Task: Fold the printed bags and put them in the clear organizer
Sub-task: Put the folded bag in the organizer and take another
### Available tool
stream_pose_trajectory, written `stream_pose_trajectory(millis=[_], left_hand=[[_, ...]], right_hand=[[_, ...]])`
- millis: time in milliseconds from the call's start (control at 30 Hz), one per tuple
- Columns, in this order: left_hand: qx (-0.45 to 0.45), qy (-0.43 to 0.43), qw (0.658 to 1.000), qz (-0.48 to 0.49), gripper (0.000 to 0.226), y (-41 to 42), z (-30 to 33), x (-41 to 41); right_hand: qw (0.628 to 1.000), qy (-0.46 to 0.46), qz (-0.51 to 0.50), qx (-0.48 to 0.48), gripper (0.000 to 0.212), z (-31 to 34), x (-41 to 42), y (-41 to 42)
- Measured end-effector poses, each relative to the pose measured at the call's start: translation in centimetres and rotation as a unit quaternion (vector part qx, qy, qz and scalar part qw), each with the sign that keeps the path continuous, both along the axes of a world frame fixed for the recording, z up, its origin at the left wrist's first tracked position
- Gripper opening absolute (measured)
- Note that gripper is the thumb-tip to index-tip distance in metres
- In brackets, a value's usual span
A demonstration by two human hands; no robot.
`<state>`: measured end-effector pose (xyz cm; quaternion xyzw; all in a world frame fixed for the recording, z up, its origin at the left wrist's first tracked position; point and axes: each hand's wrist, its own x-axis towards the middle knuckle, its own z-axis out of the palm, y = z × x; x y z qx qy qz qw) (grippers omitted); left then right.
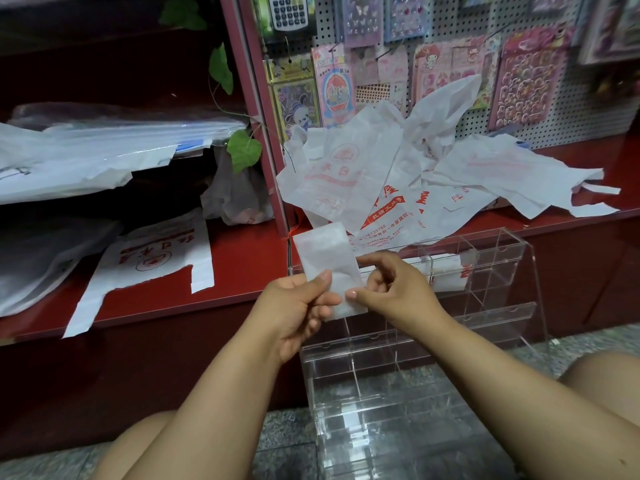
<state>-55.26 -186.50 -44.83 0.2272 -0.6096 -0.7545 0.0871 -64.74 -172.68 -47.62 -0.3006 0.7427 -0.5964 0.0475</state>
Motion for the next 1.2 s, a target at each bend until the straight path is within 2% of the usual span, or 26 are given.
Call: stream_pose_trajectory(millis=[67, 133, 200, 267, 367, 400, 467, 567, 633, 733, 800, 833, 900, 933, 1000, 1033, 1133, 1200], left_hand=[[-0.043, 0.025, 0.999, 0.0, 0.021, 0.2, -0.3, -0.3], [-0.091, 0.045, 0.995, -0.009, 0.021, 0.4, -0.6, -0.4], [-0.135, 0.062, 0.989, -0.013, 0.018, 0.6, -0.8, -0.5], [-0.15, 0.089, 0.985, -0.008, 0.016, 0.4, -1.1, -0.7], [-0.189, 0.133, 0.973, 0.006, 0.047, 0.3, -1.2, -0.9], [-0.223, 0.145, 0.964, 0.018, 0.048, 0.2, -1.4, -0.9], [-0.276, 0.161, 0.946, 0.047, 0.036, 0.4, -1.7, -1.0], [-0.326, 0.174, 0.927, 0.065, 0.018, 1.1, -2.1, -1.3], [-0.341, 0.177, 0.921, 0.061, 0.017, 1.7, -2.4, -1.4], [-0.327, 0.183, 0.925, 0.065, 0.021, 2.2, -2.7, -1.8], [-0.295, 0.172, 0.938, 0.059, 0.007, 2.5, -2.5, -2.0], [-0.265, 0.162, 0.949, 0.059, 0.008, 2.9, -2.1, -2.2], [-0.196, 0.143, 0.968, 0.065, 0.033, 3.0, -1.3, -3.1], [-0.178, 0.13, 0.973, 0.064, 0.038, 2.9, -0.8, -3.7], [-0.155, 0.119, 0.98, 0.037, 0.025, 2.6, 0.1, -4.9], [-0.155, 0.123, 0.98, 0.025, 0.014, 2.5, 0.5, -5.3], [-0.203, 0.134, 0.969, 0.032, 0.024, 2.6, 1.1, -6.9], [-0.214, 0.135, 0.967, 0.025, 0.02, 3.1, 1.6, -8.1]], right_hand=[[0.998, -0.05, 0.025, -0.005, 0.026, 0.3, -0.2, 0.2], [0.983, -0.146, 0.085, -0.07, 0.025, 0.4, -0.1, 0.3], [0.968, -0.193, 0.105, -0.124, 0.025, 0.7, 0.2, 0.3], [0.96, -0.208, 0.098, -0.158, 0.012, 0.5, 0.0, 0.3], [0.963, -0.196, 0.075, -0.169, 0.008, 0.0, -0.5, 0.4], [0.966, -0.187, 0.07, -0.164, 0.007, -0.1, -0.6, 0.5], [0.967, -0.178, 0.07, -0.168, 0.006, -0.1, -0.6, 0.6], [0.953, -0.196, 0.065, -0.222, 0.008, 0.5, -0.6, 0.7], [0.944, -0.196, 0.042, -0.262, 0.011, 0.8, -0.9, 0.8], [0.955, -0.145, -0.021, -0.258, 0.022, 0.6, -1.5, 0.8], [0.959, -0.123, -0.048, -0.252, 0.024, 0.6, -1.8, 1.0], [0.961, -0.113, -0.058, -0.246, 0.025, 0.5, -2.0, 1.1], [0.968, -0.087, -0.072, -0.224, 0.026, 0.9, -2.4, 1.4], [0.971, -0.074, -0.074, -0.213, 0.027, 1.3, -2.6, 1.6], [0.977, -0.054, -0.068, -0.196, 0.027, 2.0, -3.2, 1.9], [0.98, -0.048, -0.061, -0.182, 0.027, 2.4, -3.7, 2.1], [0.993, -0.041, -0.02, -0.109, 0.035, 4.0, -5.2, 3.3], [0.998, -0.033, -0.006, -0.058, 0.027, 5.2, -6.4, 4.2]])
